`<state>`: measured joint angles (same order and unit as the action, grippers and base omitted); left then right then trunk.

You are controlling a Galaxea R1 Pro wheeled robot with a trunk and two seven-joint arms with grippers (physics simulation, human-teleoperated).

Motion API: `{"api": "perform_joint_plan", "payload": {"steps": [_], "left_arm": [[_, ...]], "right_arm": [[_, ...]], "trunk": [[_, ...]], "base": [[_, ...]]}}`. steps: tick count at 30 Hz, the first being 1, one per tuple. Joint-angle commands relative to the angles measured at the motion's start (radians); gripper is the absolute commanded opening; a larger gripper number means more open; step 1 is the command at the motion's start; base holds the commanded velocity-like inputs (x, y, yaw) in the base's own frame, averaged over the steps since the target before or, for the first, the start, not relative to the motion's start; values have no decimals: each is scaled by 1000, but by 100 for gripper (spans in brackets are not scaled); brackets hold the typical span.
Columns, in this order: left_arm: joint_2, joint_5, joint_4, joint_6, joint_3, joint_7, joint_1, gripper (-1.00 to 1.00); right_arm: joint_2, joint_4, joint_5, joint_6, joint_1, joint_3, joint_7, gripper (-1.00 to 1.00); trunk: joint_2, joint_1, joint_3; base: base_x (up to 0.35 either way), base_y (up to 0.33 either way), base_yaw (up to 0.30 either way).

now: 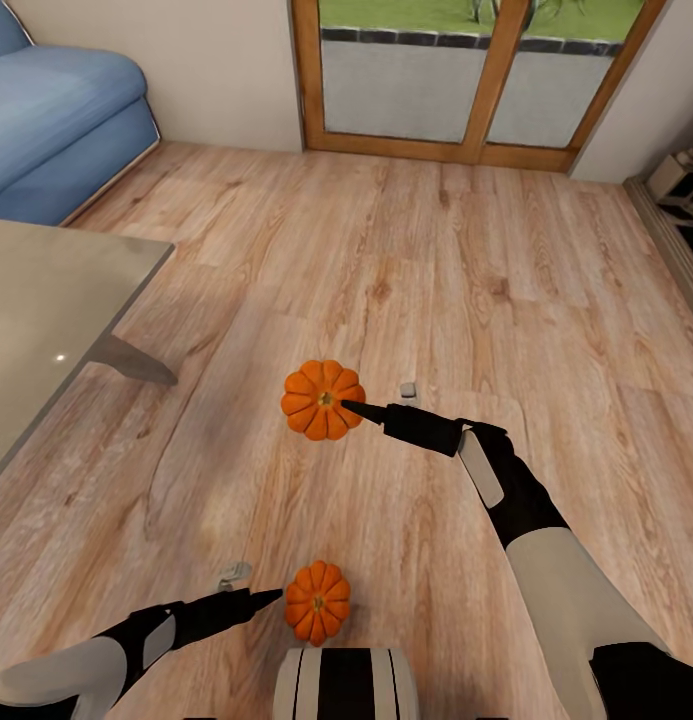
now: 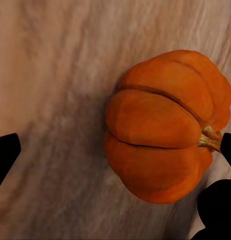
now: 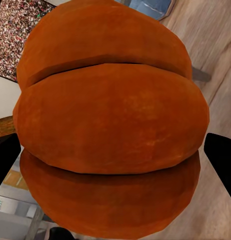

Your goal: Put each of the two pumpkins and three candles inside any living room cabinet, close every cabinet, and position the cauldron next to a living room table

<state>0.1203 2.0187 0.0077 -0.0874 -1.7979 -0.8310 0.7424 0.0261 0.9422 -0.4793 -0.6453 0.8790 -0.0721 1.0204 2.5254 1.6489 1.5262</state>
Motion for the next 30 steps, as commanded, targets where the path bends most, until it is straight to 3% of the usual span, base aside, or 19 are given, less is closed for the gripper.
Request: {"api": "perform_joint_plan", "payload": {"steps": [1,16,18,30], "left_arm": [[0,0,0,0,0,-1,0,100],[-7,0,-1,1,0,-1,0,100],[-24,0,1,0,0,4,3,100],[-48,0,2,-15,0,28,35,100]], "right_arm": [[0,0,-1,0,0,0,0,-100],[1,0,1,0,0,0,-2,-100],[1,0,0,0,0,-1,-2,-100],[-1,0,-1,0,0,0,0,-100]], "trunk": [[0,0,0],[0,0,0],[0,0,0],[0,0,0]], "base": [[21,0,0],[2,0,0],[0,0,0],[0,0,0]]}}
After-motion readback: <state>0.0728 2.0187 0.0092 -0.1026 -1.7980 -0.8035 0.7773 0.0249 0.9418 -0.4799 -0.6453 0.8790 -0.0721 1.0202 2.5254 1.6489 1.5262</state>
